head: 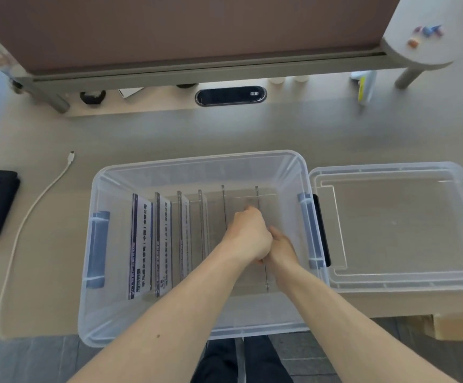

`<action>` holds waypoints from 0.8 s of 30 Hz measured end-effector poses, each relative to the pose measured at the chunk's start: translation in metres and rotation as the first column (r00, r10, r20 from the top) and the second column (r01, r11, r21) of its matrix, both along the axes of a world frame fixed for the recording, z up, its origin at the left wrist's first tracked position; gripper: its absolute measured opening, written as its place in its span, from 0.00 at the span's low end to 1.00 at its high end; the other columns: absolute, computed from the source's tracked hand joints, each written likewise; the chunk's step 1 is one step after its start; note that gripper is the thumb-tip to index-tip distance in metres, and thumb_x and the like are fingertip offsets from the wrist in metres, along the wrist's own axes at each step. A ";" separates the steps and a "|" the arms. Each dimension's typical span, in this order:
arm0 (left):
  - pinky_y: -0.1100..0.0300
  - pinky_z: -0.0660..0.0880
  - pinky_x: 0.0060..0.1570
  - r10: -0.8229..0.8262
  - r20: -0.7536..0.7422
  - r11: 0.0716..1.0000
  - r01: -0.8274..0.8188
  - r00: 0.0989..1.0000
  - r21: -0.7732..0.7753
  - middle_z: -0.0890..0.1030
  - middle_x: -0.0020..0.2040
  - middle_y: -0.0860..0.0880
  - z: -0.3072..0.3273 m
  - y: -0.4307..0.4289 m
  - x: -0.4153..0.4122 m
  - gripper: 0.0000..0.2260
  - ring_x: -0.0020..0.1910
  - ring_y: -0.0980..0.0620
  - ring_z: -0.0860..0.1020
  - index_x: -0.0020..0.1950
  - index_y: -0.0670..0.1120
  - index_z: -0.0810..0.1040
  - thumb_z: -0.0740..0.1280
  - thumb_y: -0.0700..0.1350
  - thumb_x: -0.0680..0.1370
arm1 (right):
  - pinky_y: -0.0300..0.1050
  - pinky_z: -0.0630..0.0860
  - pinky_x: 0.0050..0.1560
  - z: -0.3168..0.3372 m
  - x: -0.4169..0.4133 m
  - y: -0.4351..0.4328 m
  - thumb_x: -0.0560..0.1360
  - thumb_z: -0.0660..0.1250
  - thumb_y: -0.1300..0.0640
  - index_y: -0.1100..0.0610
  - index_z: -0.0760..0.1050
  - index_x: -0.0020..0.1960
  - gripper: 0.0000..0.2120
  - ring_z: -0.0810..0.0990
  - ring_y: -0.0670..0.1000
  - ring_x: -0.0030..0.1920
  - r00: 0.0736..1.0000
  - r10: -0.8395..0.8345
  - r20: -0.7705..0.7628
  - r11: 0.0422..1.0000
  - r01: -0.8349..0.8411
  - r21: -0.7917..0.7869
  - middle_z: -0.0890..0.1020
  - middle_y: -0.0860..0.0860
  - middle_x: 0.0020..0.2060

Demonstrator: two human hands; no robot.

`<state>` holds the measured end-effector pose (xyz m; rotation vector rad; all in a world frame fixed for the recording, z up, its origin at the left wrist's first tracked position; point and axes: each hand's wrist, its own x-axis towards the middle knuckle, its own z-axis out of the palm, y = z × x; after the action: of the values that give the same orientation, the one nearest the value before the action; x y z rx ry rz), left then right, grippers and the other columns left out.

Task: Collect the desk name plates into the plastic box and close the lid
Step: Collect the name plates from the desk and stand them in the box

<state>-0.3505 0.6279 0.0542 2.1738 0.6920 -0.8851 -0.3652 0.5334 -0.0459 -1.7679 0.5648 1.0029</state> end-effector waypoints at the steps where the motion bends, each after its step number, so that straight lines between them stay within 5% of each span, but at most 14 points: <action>1: 0.45 0.85 0.46 0.002 0.011 1.000 -0.002 1.000 0.002 0.78 0.60 0.37 -0.001 0.000 0.000 0.13 0.54 0.34 0.82 0.63 0.38 0.71 0.65 0.41 0.80 | 0.32 0.70 0.22 -0.002 0.001 0.000 0.71 0.60 0.53 0.48 0.64 0.56 0.14 0.76 0.48 0.35 1.000 0.006 0.001 1.000 -0.006 0.006 0.75 0.54 0.51; 7: 0.44 0.84 0.49 0.011 0.039 0.999 -0.013 0.999 0.043 0.78 0.61 0.36 -0.006 0.008 -0.002 0.14 0.56 0.33 0.81 0.64 0.39 0.71 0.65 0.41 0.80 | 0.31 0.72 0.23 -0.012 0.003 0.008 0.76 0.61 0.57 0.52 0.68 0.56 0.10 0.79 0.53 0.41 1.000 -0.006 -0.005 0.999 0.007 0.047 0.76 0.59 0.57; 10: 0.43 0.83 0.51 -0.013 0.055 0.997 0.009 0.998 0.077 0.78 0.60 0.36 -0.008 0.012 -0.003 0.13 0.56 0.34 0.81 0.64 0.39 0.72 0.65 0.40 0.81 | 0.35 0.77 0.28 -0.017 0.000 0.015 0.70 0.63 0.50 0.60 0.71 0.69 0.29 0.81 0.60 0.59 0.999 -0.041 -0.010 0.996 0.041 0.075 0.71 0.62 0.71; 12: 0.44 0.83 0.51 -0.028 0.061 0.995 0.023 0.998 0.093 0.79 0.60 0.37 -0.009 0.013 -0.003 0.13 0.55 0.35 0.82 0.65 0.39 0.72 0.64 0.40 0.81 | 0.35 0.78 0.29 -0.019 -0.001 0.018 0.69 0.63 0.48 0.59 0.69 0.73 0.34 0.80 0.61 0.63 0.998 -0.060 -0.001 0.994 0.060 0.089 0.70 0.62 0.72; 24: 0.46 0.83 0.51 -0.066 0.068 0.986 0.054 0.996 0.158 0.80 0.58 0.38 -0.008 0.016 -0.006 0.12 0.55 0.37 0.82 0.64 0.40 0.72 0.64 0.40 0.81 | 0.36 0.79 0.31 -0.024 -0.002 0.021 0.71 0.63 0.48 0.57 0.70 0.72 0.31 0.81 0.59 0.61 0.996 -0.082 0.035 0.990 0.077 0.116 0.72 0.61 0.71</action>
<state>-0.3563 0.6438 0.0466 2.3652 0.6833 -0.8013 -0.3667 0.5544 -0.0698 -1.6478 0.5377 0.9250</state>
